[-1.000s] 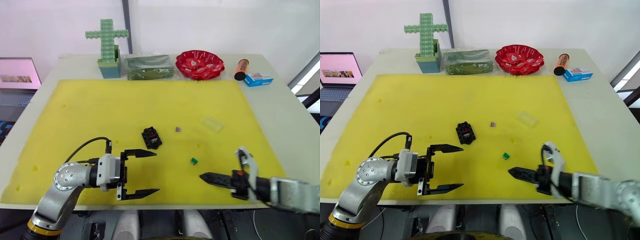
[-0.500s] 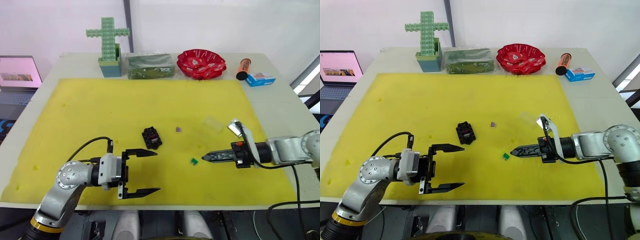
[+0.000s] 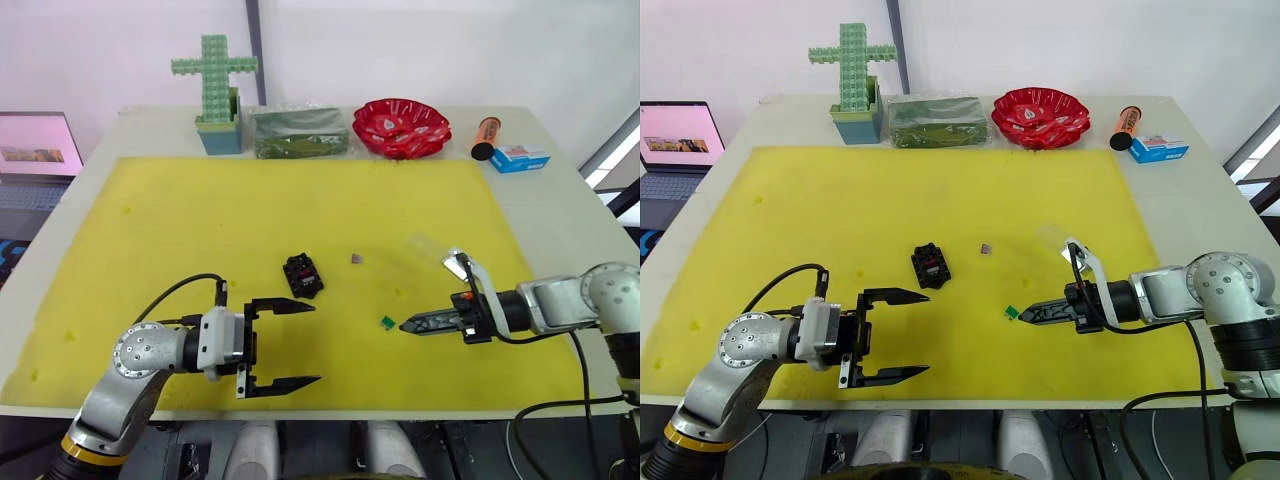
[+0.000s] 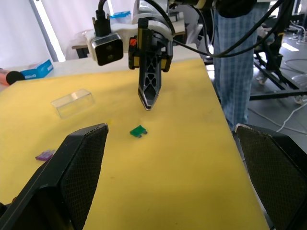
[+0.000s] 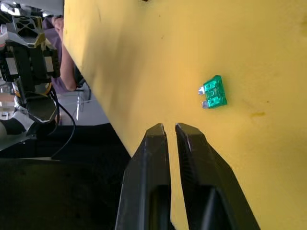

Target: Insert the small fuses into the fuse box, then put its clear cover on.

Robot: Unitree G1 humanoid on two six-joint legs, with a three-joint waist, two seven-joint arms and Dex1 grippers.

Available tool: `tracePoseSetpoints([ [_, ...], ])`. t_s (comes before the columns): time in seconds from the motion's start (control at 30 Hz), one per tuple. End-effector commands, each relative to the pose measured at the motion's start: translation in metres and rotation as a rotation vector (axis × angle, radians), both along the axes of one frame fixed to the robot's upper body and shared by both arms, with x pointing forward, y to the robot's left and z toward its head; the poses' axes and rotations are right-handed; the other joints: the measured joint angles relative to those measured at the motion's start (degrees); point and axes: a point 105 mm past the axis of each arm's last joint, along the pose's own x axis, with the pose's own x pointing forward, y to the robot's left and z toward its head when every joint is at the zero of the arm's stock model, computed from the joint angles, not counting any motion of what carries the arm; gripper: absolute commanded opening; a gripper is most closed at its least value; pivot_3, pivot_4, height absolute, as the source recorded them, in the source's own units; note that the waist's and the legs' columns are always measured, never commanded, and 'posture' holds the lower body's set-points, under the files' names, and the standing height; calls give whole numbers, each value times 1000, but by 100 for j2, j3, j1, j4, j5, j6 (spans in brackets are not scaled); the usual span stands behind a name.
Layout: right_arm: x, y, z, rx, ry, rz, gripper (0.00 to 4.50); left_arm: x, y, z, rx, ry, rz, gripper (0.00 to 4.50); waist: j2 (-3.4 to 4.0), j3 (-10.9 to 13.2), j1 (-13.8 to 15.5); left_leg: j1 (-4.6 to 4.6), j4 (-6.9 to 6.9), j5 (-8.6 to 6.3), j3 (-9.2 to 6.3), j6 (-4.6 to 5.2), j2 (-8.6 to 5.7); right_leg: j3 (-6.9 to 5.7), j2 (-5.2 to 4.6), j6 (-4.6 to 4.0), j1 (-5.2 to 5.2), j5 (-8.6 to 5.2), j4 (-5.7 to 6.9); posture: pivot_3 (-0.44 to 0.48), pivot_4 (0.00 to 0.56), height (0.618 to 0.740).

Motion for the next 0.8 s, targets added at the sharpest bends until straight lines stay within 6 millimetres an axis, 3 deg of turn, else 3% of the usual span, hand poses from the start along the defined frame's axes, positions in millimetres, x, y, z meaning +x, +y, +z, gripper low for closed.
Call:
tracePoseSetpoints([
  [0.03, 5, -2, 3, 1, -33, -23, 584, -3, -3, 7, -11, -32, -27, 4500, 0, 0, 3, 0, 0, 0, 0, 0, 0, 0, 0, 0, 0, 0, 0, 0, 150, 740],
  [0.8, 23, -6, -15, -34, -18, -112, 584, -3, 1, 2, -4, -26, -16, 4500, 0, 0, -3, 1, 0, 0, 0, 0, 0, -1, 1, 1, 1, 0, 1, 0, 150, 740],
])
